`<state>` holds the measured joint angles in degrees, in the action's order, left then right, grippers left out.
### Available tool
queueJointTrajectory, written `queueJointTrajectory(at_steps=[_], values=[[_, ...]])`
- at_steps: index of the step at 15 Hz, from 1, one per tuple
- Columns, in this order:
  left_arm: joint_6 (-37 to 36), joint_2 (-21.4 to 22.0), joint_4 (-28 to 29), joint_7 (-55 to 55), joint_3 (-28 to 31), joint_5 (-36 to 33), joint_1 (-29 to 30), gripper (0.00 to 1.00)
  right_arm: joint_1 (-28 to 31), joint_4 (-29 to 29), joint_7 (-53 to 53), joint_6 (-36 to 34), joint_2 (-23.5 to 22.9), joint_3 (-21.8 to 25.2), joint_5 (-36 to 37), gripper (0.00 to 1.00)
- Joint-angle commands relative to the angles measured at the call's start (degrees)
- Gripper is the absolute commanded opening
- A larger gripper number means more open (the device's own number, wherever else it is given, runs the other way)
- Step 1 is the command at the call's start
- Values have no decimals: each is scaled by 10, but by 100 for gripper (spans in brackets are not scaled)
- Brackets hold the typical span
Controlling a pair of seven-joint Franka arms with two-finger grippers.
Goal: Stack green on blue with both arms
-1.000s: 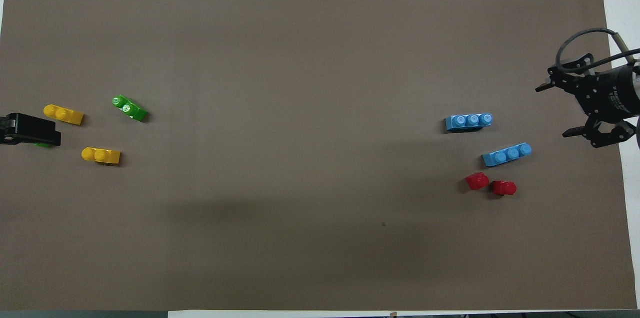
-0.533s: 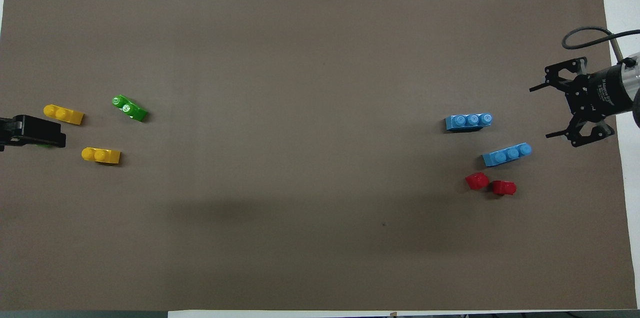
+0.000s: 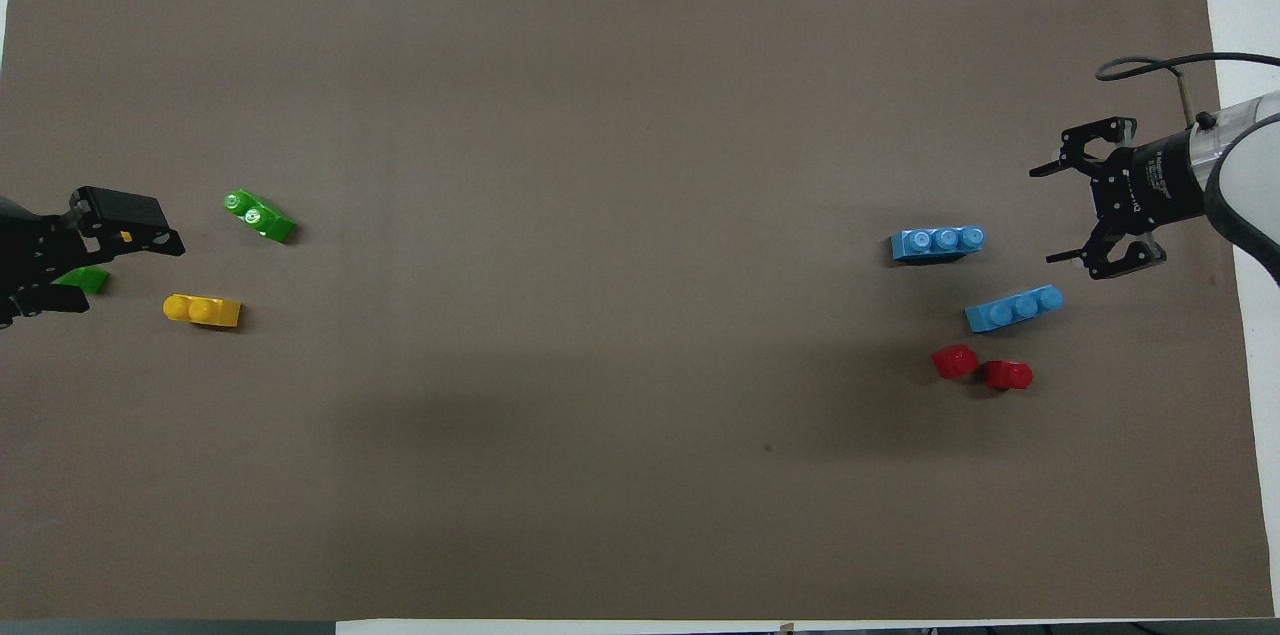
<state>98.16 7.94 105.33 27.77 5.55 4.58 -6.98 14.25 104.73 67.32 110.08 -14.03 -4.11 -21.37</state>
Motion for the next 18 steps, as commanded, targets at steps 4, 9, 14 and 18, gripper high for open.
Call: queueJointTrajectory(at_steps=[4,9,14,18], values=[[45,-32,16,19,3,9,19,100,6,46,-12,45,-5,-6,-38,100],[91,-95,12,90,3,10,30,100,6,53,-12,79,-23,-6,-39,100],[148,-142,11,92,4,4,31,100,-3,59,-12,109,-40,-6,-55,100],[164,-188,-5,132,6,3,32,100,-4,87,-13,128,-35,-6,-58,100]])
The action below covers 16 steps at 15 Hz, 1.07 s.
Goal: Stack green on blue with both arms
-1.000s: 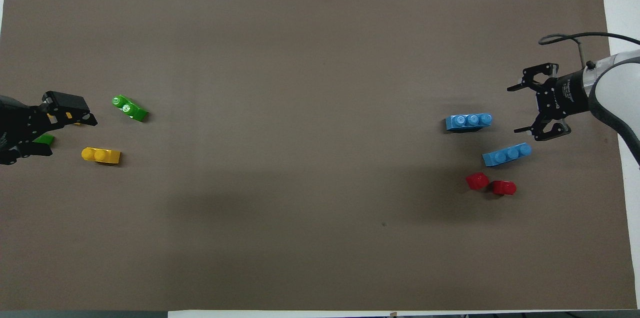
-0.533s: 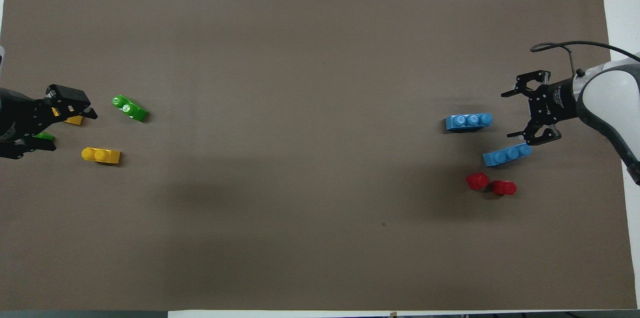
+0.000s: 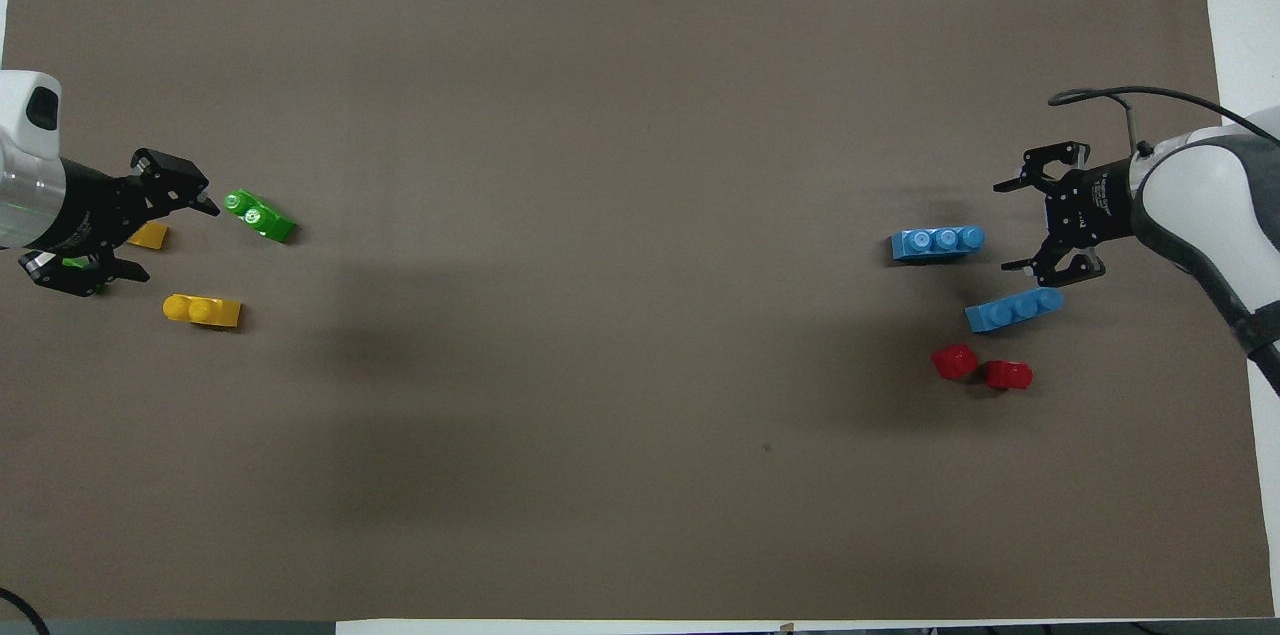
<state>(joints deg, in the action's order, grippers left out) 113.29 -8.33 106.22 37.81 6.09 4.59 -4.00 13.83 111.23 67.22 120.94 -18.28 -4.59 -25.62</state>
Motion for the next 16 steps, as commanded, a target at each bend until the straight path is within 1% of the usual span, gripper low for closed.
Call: queueJointTrajectory(at_steps=[1,3,6,8,9,11,12,13,15,16], values=[[24,-33,-14,51,1,3,3,100,-6,29,-12,26,8,-2,-15,100],[34,-49,-17,74,2,4,3,100,-11,45,-12,46,10,-2,-15,100],[43,-79,-32,87,2,3,11,100,-16,50,-12,61,6,-2,-16,99],[60,-96,-41,86,1,-26,12,100,-18,53,-14,63,6,-2,-21,94],[70,-101,-40,87,1,-28,12,100,-18,53,-22,64,6,-2,-21,84],[83,-111,-40,90,1,-25,15,100,-18,53,-37,65,6,-2,-21,58],[90,-114,-41,100,1,-24,21,100,-18,53,-36,67,6,-2,-21,46],[104,-117,-43,117,0,-15,23,100,-18,53,-36,67,6,-2,-21,37],[123,-128,-43,126,1,0,23,100,-15,52,-36,66,6,-2,-21,11],[127,-135,-46,126,0,0,23,100,-15,50,-37,65,6,-2,-21,0]])
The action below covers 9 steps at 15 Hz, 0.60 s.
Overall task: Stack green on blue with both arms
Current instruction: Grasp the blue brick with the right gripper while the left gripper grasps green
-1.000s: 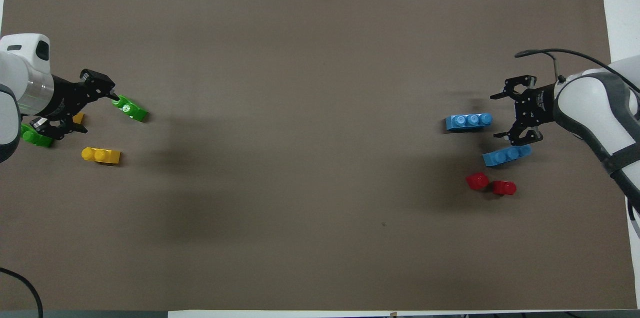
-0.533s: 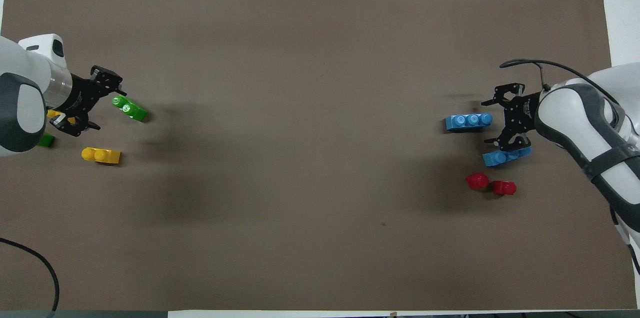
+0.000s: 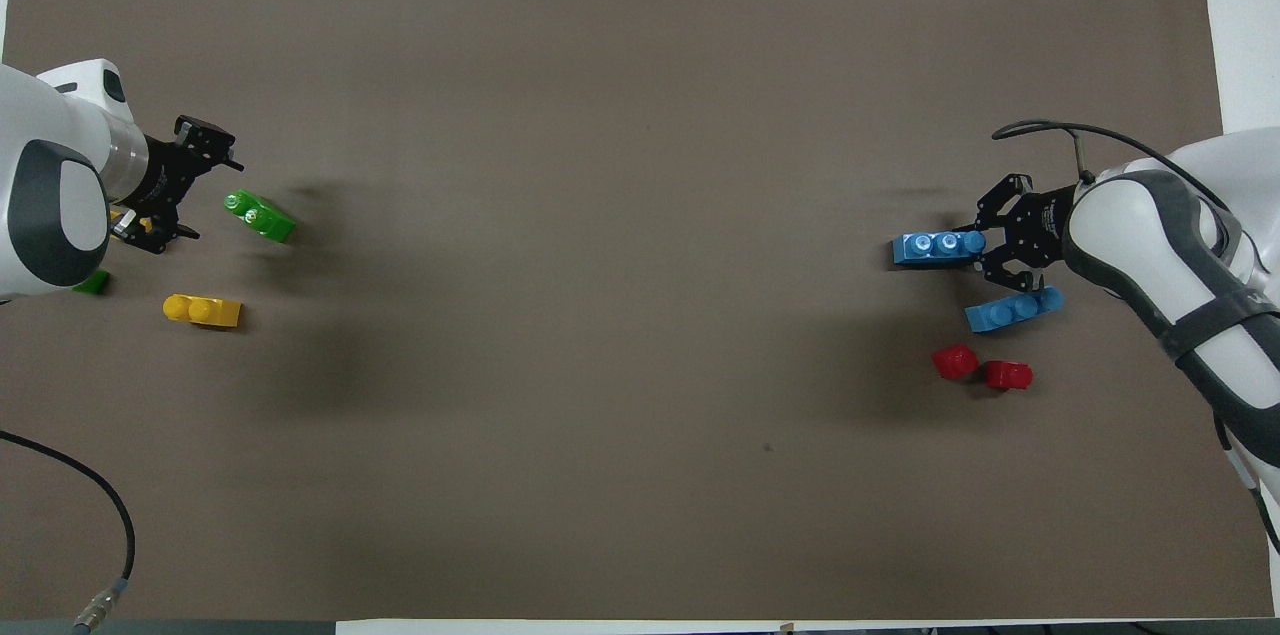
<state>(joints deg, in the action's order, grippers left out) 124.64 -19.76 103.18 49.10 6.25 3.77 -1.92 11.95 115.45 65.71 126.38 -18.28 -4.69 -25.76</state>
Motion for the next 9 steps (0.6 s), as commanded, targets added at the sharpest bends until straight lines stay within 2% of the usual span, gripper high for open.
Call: queueJointTrajectory(at_steps=[1,3,5,9], values=[[16,-27,-26,14,-2,9,3,100,4,3,-22,9,4,-1,-19,0],[17,-36,-29,13,-2,7,3,100,0,-26,-32,4,-2,-1,-17,0],[19,-45,-27,12,-2,5,-3,100,-30,-58,-23,-14,-3,-1,-19,0],[-13,-58,-33,5,-5,6,5,99,-89,-111,67,-61,6,-3,-19,0]])
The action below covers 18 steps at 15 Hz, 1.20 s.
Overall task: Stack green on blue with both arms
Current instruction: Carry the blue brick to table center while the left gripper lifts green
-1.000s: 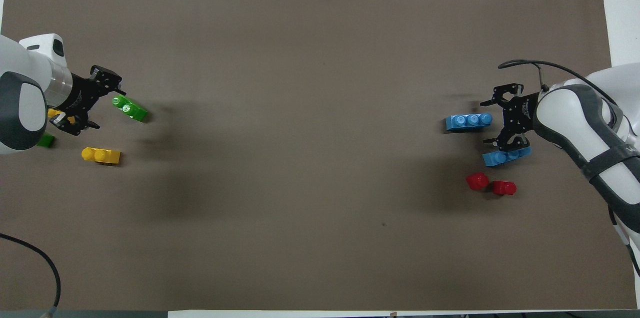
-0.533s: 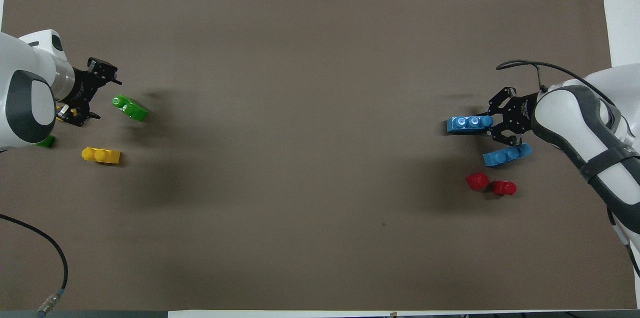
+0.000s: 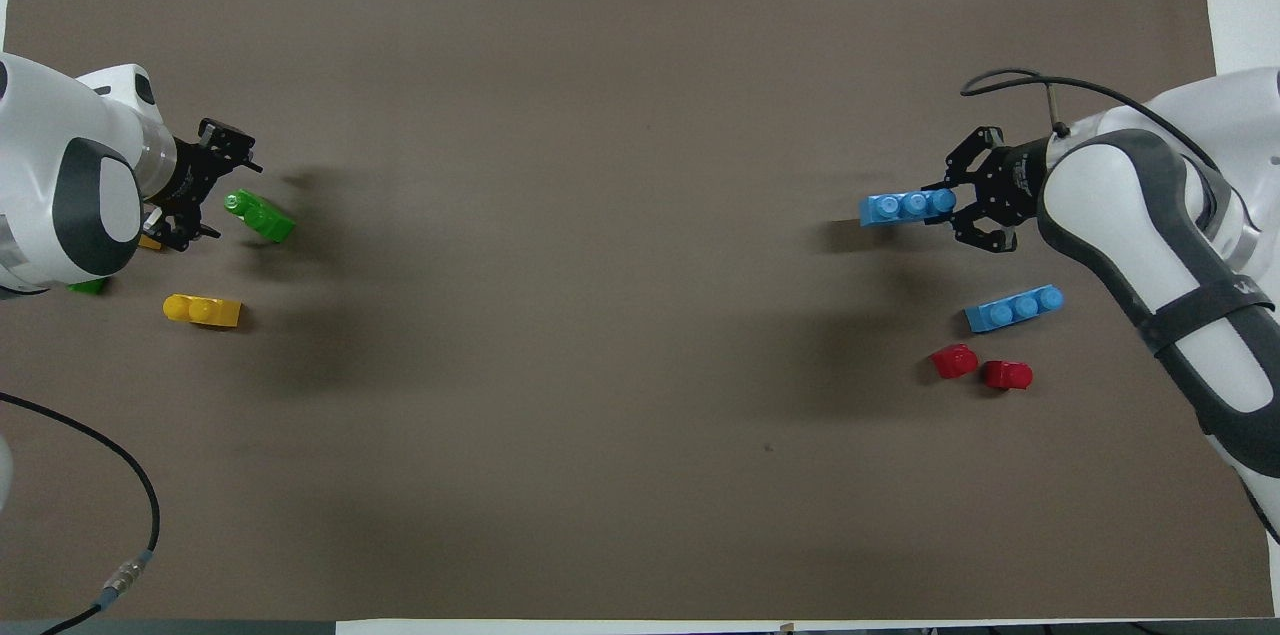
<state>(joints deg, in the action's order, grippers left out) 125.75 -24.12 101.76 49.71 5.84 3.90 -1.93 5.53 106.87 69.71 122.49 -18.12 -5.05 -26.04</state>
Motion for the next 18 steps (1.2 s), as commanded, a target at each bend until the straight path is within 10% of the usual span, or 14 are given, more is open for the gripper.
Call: queueJointTrajectory(at_steps=[1,9,11,13,18], values=[[-26,-15,-19,-4,-3,4,4,99,-35,-29,33,-25,14,-1,-16,0],[-34,-19,-18,-37,-6,6,3,87,-188,-21,281,56,31,-2,-16,0],[-32,-19,-18,-41,-6,7,3,59,-230,-4,317,93,31,-2,-17,0],[-31,-19,-18,-52,-6,7,5,2,-259,18,346,128,32,-2,-18,0],[-33,-19,-20,-64,-6,13,4,0,-316,23,432,168,12,-2,-18,0]])
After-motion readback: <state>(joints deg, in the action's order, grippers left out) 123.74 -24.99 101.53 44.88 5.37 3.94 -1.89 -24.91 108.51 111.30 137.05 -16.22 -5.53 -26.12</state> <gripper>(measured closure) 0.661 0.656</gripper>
